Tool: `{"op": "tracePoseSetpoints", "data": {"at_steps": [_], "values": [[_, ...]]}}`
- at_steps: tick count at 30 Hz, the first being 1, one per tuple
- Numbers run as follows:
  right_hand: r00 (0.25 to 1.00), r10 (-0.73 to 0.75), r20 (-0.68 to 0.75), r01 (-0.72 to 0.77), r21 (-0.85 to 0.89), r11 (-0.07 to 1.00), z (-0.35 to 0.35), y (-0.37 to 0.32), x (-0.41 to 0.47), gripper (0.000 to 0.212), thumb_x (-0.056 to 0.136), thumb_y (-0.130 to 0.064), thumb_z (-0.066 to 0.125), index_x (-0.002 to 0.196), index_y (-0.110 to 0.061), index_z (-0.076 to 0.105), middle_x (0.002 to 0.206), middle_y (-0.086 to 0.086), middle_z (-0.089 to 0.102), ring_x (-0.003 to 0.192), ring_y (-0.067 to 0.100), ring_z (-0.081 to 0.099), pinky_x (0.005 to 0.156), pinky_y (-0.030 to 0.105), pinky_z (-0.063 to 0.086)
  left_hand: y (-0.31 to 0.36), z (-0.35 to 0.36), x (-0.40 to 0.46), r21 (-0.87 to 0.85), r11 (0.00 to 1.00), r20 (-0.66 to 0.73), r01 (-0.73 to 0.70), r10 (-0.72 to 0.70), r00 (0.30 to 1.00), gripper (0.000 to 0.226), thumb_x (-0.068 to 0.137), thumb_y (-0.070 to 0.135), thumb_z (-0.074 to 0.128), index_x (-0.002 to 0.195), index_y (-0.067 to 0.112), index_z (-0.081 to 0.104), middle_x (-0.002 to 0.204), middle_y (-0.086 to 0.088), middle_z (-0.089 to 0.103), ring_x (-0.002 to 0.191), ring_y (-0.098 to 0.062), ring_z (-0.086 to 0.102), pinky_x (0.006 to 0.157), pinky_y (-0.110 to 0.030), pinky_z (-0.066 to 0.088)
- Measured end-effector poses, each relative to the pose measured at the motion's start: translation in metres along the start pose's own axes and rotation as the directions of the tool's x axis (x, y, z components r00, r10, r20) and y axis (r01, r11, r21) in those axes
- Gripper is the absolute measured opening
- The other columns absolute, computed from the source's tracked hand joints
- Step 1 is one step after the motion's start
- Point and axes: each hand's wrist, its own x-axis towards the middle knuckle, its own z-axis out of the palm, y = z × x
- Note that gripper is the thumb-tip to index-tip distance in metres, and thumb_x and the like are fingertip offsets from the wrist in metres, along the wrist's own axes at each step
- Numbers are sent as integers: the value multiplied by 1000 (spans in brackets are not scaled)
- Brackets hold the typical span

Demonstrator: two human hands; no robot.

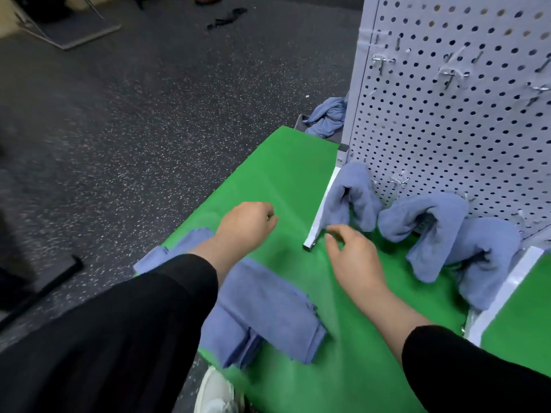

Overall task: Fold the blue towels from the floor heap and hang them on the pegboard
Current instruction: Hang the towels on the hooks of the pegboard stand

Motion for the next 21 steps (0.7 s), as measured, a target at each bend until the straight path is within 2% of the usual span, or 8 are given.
{"op": "tracePoseSetpoints", "data": {"at_steps": [4,7,11,14,18,21], "values": [[981,-162,109,163,-3,987,13,-39,-27,21,97,-22,62,113,-12,72,112,8,73,103,28,66,88,35,49,-40,-23,-43,54,998,-48,-18,21,999,25,101,34,49,109,21,69,99,-8,74,92,-34,66,75,-40,55],[929,-293,226,307,-28,951,33,-61,-50,25,96,-23,63,117,-12,70,116,9,72,108,29,65,93,38,50,-67,-26,-75,123,991,-34,-56,61,998,24,101,31,46,106,20,66,100,-7,72,91,-33,65,73,-41,54],[859,-365,360,427,-108,898,61,-69,-76,33,97,-29,62,125,-13,66,125,7,67,113,29,62,95,39,49,-97,-19,-106,155,981,27,-115,112,993,21,101,29,45,100,17,63,101,-6,65,95,-32,62,70,-38,49],[785,-372,496,525,-214,824,84,-65,-89,47,97,-30,60,139,-11,56,146,8,55,134,26,52,112,35,39,-107,-9,-120,177,953,125,-244,224,967,23,101,25,46,109,18,66,109,-5,63,105,-27,60,68,-35,38],[766,-295,571,570,-392,723,105,-52,-97,62,98,-38,55,152,-15,36,164,4,30,151,20,29,123,37,23,-111,5,-118,150,901,286,-406,354,891,31,98,25,50,127,21,62,128,-4,60,117,-28,56,89,-38,46],[799,-269,538,536,-434,724,112,-42,-98,70,94,-33,60,156,-16,31,164,1,31,151,18,29,123,35,22,-111,6,-112,159,883,405,-442,350,845,48,98,24,54,146,25,49,150,-2,47,132,-29,48,104,-46,44]]}}
